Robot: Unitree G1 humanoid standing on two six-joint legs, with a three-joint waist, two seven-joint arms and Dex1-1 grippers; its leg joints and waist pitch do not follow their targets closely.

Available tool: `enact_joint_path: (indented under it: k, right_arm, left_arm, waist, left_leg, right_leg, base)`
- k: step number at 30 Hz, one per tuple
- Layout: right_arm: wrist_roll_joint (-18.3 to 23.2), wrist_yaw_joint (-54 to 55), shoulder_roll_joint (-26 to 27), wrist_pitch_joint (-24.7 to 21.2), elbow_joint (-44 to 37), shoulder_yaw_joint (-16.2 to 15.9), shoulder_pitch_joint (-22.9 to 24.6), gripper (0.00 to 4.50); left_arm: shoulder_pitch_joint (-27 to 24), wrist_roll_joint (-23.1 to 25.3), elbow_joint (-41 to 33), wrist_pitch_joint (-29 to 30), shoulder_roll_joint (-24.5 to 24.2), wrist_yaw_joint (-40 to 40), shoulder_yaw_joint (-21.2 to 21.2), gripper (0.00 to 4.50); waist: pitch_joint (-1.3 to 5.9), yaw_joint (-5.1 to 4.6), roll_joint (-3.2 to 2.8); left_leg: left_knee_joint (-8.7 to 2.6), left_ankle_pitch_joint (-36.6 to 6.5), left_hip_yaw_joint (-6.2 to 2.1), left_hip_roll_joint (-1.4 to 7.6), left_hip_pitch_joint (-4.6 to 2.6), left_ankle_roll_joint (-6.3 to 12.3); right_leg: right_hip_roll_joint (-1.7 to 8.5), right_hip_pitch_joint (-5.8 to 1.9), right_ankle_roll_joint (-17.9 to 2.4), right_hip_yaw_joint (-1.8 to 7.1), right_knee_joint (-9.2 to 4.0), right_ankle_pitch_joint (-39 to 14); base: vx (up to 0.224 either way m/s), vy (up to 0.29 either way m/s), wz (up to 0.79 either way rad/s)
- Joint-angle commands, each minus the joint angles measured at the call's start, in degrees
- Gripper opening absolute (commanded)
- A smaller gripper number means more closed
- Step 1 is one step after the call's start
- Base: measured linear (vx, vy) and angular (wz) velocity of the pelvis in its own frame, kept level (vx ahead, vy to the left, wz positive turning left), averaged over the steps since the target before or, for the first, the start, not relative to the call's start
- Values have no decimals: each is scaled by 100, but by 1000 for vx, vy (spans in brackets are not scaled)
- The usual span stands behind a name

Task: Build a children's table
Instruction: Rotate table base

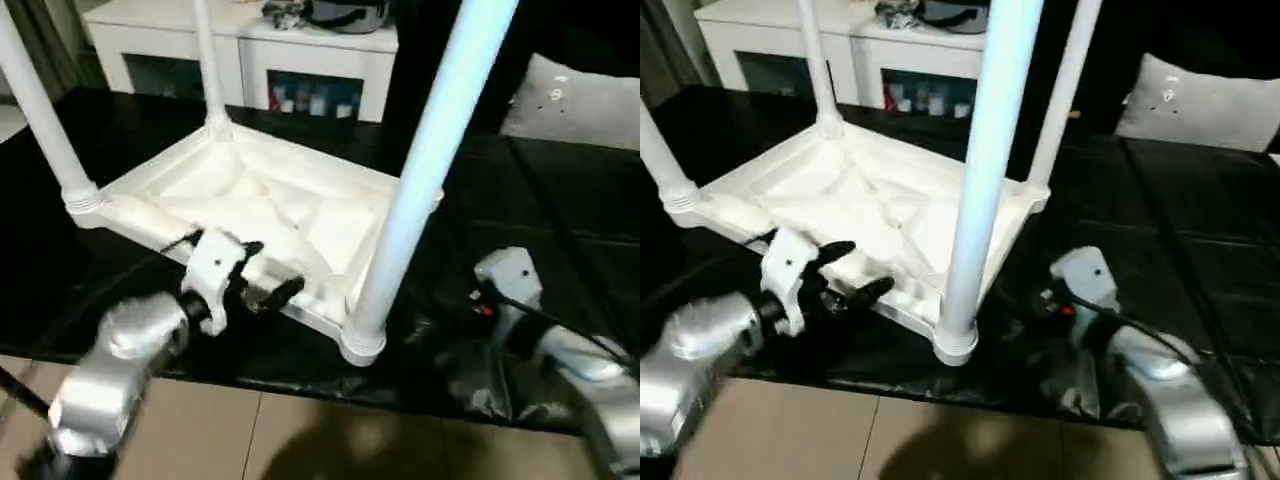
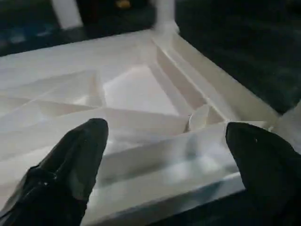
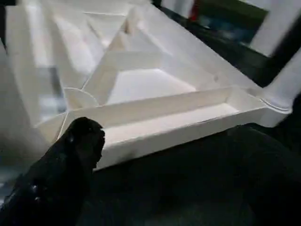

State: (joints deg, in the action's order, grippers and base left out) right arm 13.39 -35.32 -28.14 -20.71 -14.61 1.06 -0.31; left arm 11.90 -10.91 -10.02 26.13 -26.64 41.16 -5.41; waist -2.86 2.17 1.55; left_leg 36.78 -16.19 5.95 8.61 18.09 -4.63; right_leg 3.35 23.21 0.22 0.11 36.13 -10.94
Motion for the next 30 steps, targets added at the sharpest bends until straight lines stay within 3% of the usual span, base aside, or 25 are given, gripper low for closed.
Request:
enact_joint_path:
  k: [1,2,5,9,10,11,12,13,14,15,16,17,20,21,24,27,28,30]
  right_arm:
    - [344,-418,-186,-77,-147,201,5,450]
    - [417,-524,-239,-101,-192,221,22,450]
    - [945,-1120,-530,-293,-640,260,265,450]
    - [1518,-1485,-634,-532,-1122,226,434,450]
    - [1440,-1445,-595,-483,-1125,148,383,450]
    - [1440,-1445,-595,-483,-1125,148,383,450]
    - [1228,-1283,-450,-445,-1015,-56,181,450]
    - [1136,-1230,-393,-407,-967,-137,99,450]
    - [1042,-1141,-326,-398,-846,-178,-18,450]
    - [914,-997,-245,-397,-684,-239,-176,450]
    - [833,-927,-201,-374,-604,-285,-252,450]
    - [515,-571,-20,-366,-339,-504,-515,450]
    - [366,-458,185,-288,-173,-764,-744,450]
    - [366,-458,185,-288,-173,-764,-744,450]
    - [349,-431,379,-314,-115,-911,-890,450]
    - [276,-347,411,-281,-41,-917,-931,450]
    - [251,-325,406,-261,-29,-912,-921,450]
    - [221,-288,408,-250,-15,-905,-903,450]
  left_arm:
    - [305,53,306,-87,-195,486,-174,445]
    - [383,40,389,-102,-244,571,-196,445]
    - [530,135,639,-303,-371,692,-273,445]
    - [436,103,649,-464,-401,842,-375,445]
    - [412,118,653,-536,-426,957,-463,445]
    - [412,118,653,-536,-426,957,-463,445]
    - [442,211,764,-697,-449,1120,-650,445]
    - [477,249,833,-751,-443,1163,-708,445]
    - [555,331,952,-857,-421,1155,-765,445]
    - [677,430,1132,-994,-387,1129,-817,445]
    - [733,466,1208,-1040,-370,1118,-836,445]
    - [948,589,1497,-1216,-309,1118,-920,445]
    - [1280,892,1971,-1594,-236,1145,-1148,445]
    - [1280,892,1971,-1594,-236,1145,-1148,445]
    - [1729,1152,2678,-2083,-138,1364,-1473,445]
    - [2127,1270,3328,-2329,-22,1688,-1688,445]
    - [2312,1445,3643,-2489,-6,1787,-1832,445]
    - [2498,1578,3970,-2614,12,1938,-1950,445]
  waist:
    - [328,29,-125]
    - [316,27,-90]
    - [298,54,-100]
    - [264,64,-117]
    - [249,64,-48]
    - [239,56,-77]
    - [234,48,-53]
    - [231,52,-69]
    - [225,38,-72]
    - [227,45,-109]
    - [228,28,-87]
    - [235,48,-128]
    - [233,56,-47]
    - [240,77,-58]
    - [270,121,-93]
    - [315,159,-79]
    - [326,167,-165]
    - [341,172,-116]
  left_leg:
    - [-448,616,25,151,127,613]
    - [-451,528,37,162,142,661]
    - [-463,195,46,202,168,628]
    - [-498,-103,61,252,164,561]
    - [-524,-212,71,267,175,493]
    - [-543,-350,100,280,149,402]
    - [-550,-431,107,286,151,363]
    - [-563,-491,104,283,142,327]
    - [-588,-600,103,281,168,214]
    - [-585,-630,105,274,142,175]
    - [-588,-661,114,258,147,120]
    - [-599,-669,106,258,140,41]
    - [-616,-746,120,241,151,-31]
    - [-613,-720,125,243,141,-36]
    - [-609,-337,126,253,168,-20]
    - [-589,-24,144,238,148,-64]
    - [-585,114,137,242,156,-96]
    - [-583,194,142,243,163,-102]
  right_leg:
    - [262,-326,-1423,136,-292,229]
    - [268,-351,-1513,123,-307,191]
    - [317,-412,-1602,136,-350,-196]
    - [337,-380,-1513,122,-407,-785]
    - [345,-384,-1419,118,-430,-1125]
    - [335,-334,-1330,109,-458,-1420]
    - [329,-328,-1287,106,-467,-1540]
    - [326,-307,-1246,100,-474,-1663]
    - [330,-307,-1064,103,-498,-1938]
    - [323,-280,-1030,105,-500,-1973]
    - [309,-275,-993,105,-511,-2001]
    - [315,-280,-971,105,-510,-2002]
    - [316,-286,-819,112,-548,-2230]
    - [320,-278,-802,120,-540,-2206]
    - [310,-302,-884,124,-479,-1491]
    - [314,-330,-984,119,-429,-917]
    - [315,-344,-1076,114,-403,-580]
    - [311,-386,-1165,109,-370,-243]
  base:
    - [0,0,0]
    - [0,0,0]
    - [0,0,0]
    - [0,0,0]
    - [0,0,0]
    - [0,0,0]
    - [0,0,0]
    - [0,0,0]
    - [0,0,0]
    - [0,0,0]
    - [0,0,0]
    - [0,0,0]
    - [0,0,0]
    - [0,0,0]
    - [0,0,0]
    - [0,0,0]
    - [0,0,0]
    - [0,0,0]
